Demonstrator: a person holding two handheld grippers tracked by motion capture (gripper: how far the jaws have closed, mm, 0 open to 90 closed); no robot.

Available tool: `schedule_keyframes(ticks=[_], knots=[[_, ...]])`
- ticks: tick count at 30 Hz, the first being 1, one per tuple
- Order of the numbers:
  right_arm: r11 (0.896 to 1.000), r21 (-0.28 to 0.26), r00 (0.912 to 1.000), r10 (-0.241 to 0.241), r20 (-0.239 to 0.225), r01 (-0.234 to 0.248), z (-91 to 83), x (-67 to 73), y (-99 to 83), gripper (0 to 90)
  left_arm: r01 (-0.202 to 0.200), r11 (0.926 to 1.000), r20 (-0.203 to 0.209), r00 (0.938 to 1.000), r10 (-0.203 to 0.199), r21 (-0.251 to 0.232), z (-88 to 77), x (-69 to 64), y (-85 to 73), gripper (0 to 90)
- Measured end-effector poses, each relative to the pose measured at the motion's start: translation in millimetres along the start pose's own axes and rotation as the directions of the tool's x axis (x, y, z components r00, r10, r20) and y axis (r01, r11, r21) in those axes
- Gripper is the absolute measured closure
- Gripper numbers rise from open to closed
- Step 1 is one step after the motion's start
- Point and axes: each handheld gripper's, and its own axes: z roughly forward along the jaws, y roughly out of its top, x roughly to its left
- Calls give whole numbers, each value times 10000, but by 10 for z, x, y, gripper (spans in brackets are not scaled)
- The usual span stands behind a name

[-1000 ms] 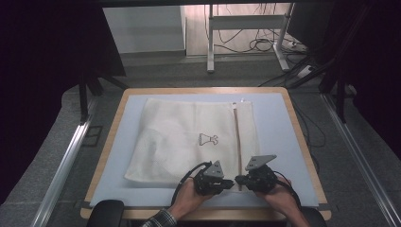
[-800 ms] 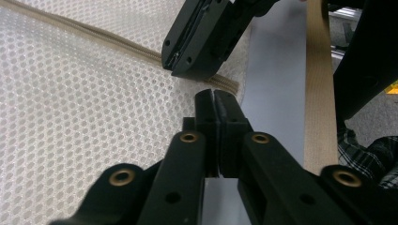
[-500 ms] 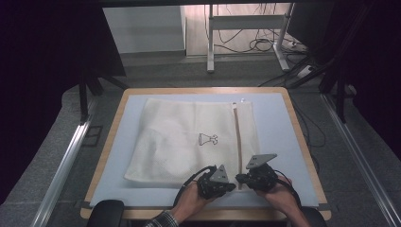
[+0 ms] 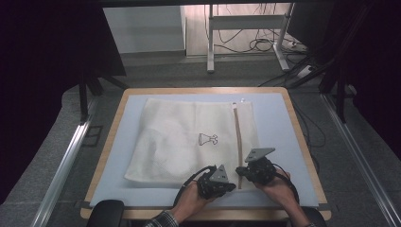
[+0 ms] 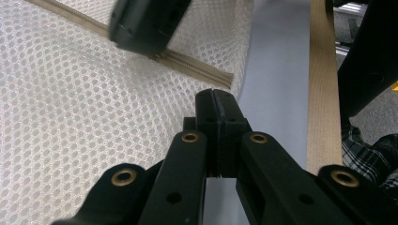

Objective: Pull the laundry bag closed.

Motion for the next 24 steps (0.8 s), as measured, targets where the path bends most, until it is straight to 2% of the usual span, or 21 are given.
schedule_keyframes(ticks=[3, 4, 9, 16, 24], knots=[[9999, -59, 9999, 97, 62, -97, 7, -39, 22, 863, 40, 10000, 7, 10000, -39, -34, 2, -4, -1, 900], [9999, -63, 9999, 117, 76, -117, 11, -48, 29, 863, 201, 9997, 15, 9998, -201, -168, 11, -16, -2, 900], [9999, -51, 9998, 96, 181, -95, 29, -90, 66, 863, 175, 9997, 18, 9998, -174, -153, 10, -15, -2, 900], [9997, -38, 9996, 259, 83, -259, 48, -146, 101, 863, 130, 9998, -19, 9999, -130, -156, 9, -15, -2, 900], [9996, -82, 9991, 281, 311, -278, 58, -191, 147, 863, 178, 9997, 8, 9998, -177, -146, 9, -15, -2, 900]])
